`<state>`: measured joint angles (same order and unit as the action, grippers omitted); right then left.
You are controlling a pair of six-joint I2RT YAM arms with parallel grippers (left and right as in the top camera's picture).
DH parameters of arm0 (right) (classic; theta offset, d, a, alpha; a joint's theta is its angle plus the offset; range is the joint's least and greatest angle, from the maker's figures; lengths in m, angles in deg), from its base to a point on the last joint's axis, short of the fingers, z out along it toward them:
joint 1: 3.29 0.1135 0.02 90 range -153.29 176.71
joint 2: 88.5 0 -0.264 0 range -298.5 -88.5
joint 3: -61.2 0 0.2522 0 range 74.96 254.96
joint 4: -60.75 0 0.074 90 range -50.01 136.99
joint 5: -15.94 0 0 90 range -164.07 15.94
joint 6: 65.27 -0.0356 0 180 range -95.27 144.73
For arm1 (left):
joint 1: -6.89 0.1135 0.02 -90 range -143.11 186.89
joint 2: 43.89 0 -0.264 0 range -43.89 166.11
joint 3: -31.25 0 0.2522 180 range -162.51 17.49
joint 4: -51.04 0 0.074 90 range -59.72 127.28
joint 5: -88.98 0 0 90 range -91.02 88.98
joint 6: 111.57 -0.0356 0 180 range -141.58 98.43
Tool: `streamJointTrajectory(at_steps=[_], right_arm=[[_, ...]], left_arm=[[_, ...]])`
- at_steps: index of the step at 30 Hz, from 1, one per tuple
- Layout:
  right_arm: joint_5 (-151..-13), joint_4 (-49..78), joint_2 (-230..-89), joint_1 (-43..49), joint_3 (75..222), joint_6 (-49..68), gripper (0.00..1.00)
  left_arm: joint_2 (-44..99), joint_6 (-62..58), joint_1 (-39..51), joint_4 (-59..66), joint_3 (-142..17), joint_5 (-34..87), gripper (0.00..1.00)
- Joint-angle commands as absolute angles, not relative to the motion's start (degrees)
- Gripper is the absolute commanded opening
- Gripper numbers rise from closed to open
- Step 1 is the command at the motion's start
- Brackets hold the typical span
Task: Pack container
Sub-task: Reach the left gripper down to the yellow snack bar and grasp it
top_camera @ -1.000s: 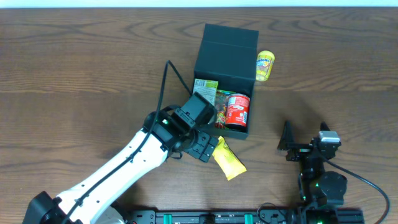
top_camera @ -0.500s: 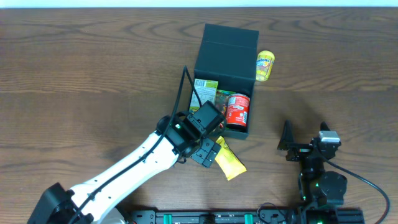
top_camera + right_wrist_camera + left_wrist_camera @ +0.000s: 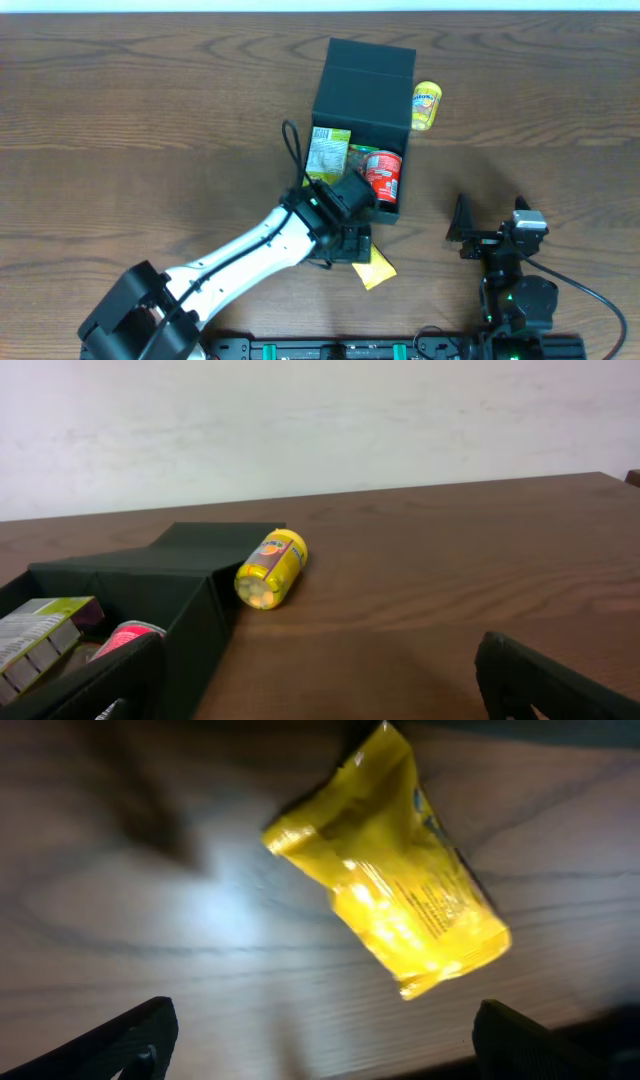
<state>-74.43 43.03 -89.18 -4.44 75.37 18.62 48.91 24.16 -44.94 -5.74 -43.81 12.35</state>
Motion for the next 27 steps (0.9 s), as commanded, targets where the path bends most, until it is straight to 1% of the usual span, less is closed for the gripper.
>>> streamJointTrajectory(at_steps=[1,5,9,18,27], right_arm=[[-74.27,42.72,-88.90,-3.63,75.28,17.94,0.99],[-74.27,42.72,-88.90,-3.63,75.28,17.94,0.99],[-74.27,42.72,-88.90,-3.63,75.28,17.94,0.99],[-74.27,42.72,-88.88,-3.63,75.28,17.94,0.99],[-74.27,42.72,-88.90,-3.63,75.28,17.94,0.99]], left_arm=[[49.26,36.05,-48.11,-5.65,-43.42,11.28,0.95],[49.50,46.26,-51.67,-5.76,-43.42,7.69,0.96],[50.46,54.76,-52.39,-4.47,-43.42,6.03,0.95],[51.53,65.36,-52.39,4.07,-43.42,1.46,0.95],[54.48,71.28,-52.39,5.60,-43.46,0.06,0.96]])
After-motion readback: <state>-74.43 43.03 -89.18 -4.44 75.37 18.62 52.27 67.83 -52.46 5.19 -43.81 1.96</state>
